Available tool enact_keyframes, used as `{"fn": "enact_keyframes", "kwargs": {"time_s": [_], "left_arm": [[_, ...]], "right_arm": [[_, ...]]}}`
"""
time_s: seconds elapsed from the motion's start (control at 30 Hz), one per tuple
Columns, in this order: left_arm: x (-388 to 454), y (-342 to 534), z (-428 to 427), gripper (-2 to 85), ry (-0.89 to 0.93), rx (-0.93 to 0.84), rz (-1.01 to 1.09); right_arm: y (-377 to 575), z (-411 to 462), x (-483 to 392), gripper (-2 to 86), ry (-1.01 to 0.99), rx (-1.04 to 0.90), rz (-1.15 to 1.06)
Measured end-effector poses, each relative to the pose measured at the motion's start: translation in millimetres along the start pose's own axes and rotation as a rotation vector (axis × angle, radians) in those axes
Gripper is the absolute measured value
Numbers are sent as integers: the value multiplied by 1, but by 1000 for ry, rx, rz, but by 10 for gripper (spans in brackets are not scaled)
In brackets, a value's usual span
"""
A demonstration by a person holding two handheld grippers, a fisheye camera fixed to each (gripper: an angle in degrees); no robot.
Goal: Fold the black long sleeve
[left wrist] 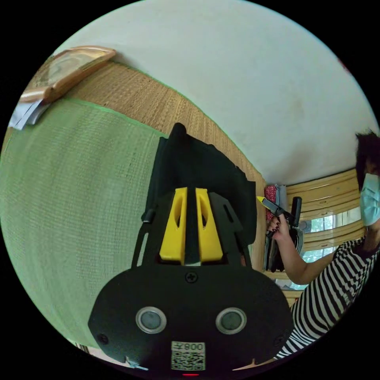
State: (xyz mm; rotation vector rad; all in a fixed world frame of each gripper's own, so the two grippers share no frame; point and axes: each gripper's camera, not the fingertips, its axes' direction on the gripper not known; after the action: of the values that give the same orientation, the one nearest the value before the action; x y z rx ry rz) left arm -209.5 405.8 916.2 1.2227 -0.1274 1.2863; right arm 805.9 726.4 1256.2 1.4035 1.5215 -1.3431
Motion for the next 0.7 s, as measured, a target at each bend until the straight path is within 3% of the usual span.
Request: {"fn": "enact_keyframes", "kwargs": {"time_s": [0.13,0.33,0.7], "left_arm": [[-47,63,-29,115,-30,37,-219],[-103,144,-9,140,223,53,-529],[-129,178,20,63,332,81,-511]], "right_arm": [[9,34,-47,0,-87,-80,-103],[9,98,-75,0,-15,-239,-166],[-25,109,-90,0,-12,-234,-160]]}}
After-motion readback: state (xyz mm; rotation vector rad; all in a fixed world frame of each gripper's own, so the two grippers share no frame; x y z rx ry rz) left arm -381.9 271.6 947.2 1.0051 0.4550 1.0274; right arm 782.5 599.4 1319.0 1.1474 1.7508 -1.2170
